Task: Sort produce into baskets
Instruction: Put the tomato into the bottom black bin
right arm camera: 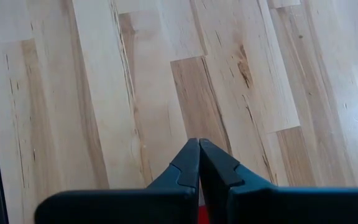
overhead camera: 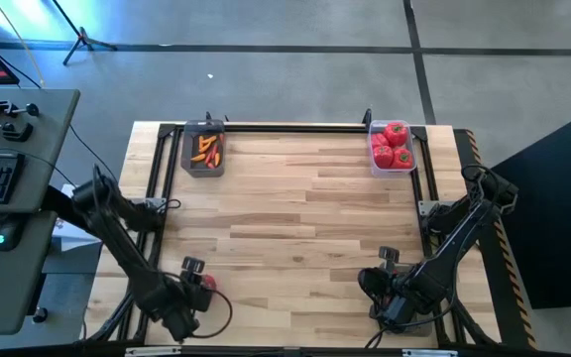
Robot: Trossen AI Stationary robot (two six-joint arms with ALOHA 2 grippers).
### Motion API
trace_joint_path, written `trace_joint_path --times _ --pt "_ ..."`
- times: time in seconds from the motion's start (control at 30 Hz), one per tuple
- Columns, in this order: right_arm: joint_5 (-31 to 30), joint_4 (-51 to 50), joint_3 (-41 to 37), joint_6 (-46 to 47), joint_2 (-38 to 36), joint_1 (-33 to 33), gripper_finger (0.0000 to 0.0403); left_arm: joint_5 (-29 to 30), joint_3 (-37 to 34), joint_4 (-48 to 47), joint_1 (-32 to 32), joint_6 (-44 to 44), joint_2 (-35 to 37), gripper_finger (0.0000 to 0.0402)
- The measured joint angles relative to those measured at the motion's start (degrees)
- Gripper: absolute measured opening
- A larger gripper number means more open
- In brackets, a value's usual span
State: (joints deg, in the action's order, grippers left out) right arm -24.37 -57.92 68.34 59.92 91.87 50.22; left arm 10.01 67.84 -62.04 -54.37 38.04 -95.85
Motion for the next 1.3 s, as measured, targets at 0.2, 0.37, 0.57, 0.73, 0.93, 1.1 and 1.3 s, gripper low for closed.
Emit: trace_joint_path --times 0.2,0.37,0.57,0.73,0.93,1.1,1.3 --pt "-0.3 0.0 0.0 0.0 0.0 0.0 0.0 -1.0 0.2 -2.1 -0.1 1.9 -2.8 0.0168" --pt "-0.3 0.0 0.0 0.0 0.0 0.0 0.0 -0.9 0.2 -2.1 0.0 3.4 -2.6 0.0164" --pt "-0.5 0.0 0.0 0.1 0.0 0.0 0.0 -0.9 0.2 -2.3 0.0 4.6 -2.6 0.0143" --pt "-0.5 0.0 0.0 0.1 0.0 0.0 0.0 -1.0 0.2 -2.6 0.3 6.7 -2.6 0.0119" --pt "-1.0 0.0 0.0 0.0 0.0 0.0 0.0 -1.2 0.2 -2.6 1.6 7.5 -2.6 0.0102" --pt "-1.1 0.0 0.0 0.0 0.0 0.0 0.0 -0.8 0.2 -2.6 2.5 7.4 -2.6 0.0101" --pt "-1.1 0.0 0.0 0.0 0.0 0.0 0.0 -1.0 0.9 -2.3 2.6 7.4 -2.6 0.0101"
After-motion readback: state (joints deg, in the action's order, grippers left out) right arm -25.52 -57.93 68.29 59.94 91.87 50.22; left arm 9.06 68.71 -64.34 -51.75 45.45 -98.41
